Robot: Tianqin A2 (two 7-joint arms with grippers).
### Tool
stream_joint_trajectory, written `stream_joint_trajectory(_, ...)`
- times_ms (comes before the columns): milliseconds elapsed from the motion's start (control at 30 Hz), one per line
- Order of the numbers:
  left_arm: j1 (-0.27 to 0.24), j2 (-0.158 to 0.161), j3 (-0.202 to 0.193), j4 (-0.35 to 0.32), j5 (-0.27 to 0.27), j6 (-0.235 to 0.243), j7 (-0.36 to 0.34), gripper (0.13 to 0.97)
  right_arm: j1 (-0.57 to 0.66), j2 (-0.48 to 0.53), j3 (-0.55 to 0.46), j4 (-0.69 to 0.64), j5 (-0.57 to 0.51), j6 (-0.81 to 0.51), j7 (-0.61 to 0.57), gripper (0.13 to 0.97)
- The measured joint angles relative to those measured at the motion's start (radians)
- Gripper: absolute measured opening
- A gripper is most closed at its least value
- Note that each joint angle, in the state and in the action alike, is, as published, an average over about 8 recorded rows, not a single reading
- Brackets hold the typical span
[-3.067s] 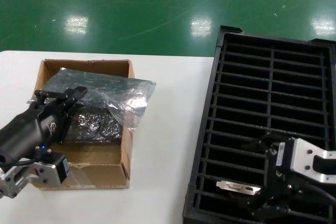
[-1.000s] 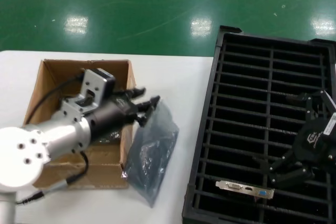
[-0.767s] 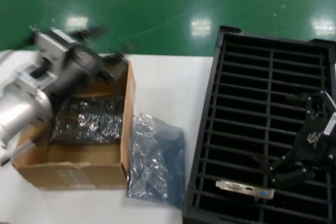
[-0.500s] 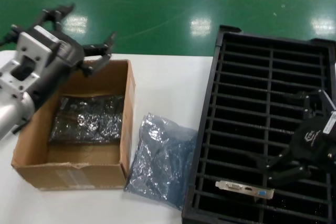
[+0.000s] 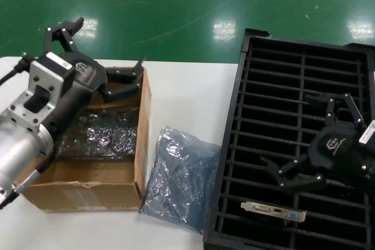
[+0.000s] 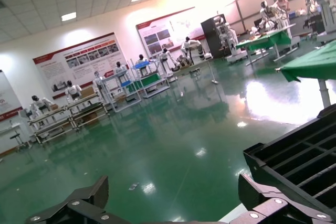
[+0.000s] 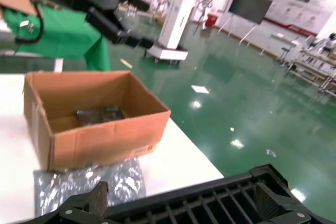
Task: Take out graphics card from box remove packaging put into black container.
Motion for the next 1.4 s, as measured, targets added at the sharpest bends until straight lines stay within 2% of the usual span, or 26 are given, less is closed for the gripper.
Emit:
stream_joint_trajectory(300,0.055,0.0,0.024,0.031,-0.117,-0.091,0.071,0.915,-0.048,-0.072,0.026,-0.055,0.085,0.101,-0.104,0.966)
stream_joint_trajectory(600,0.111,0.001,0.049,0.061,-0.232,-0.182,0.14,0.964,-0.097,-0.143,0.051,-0.109,0.169,0.201,-0.206,0.966)
stream_joint_trajectory(1400,0.258,0.002,0.114,0.144,-0.545,-0.426,0.329,0.966,-0.226,-0.334,0.12,-0.256,0.397,0.47,-0.481,0.966)
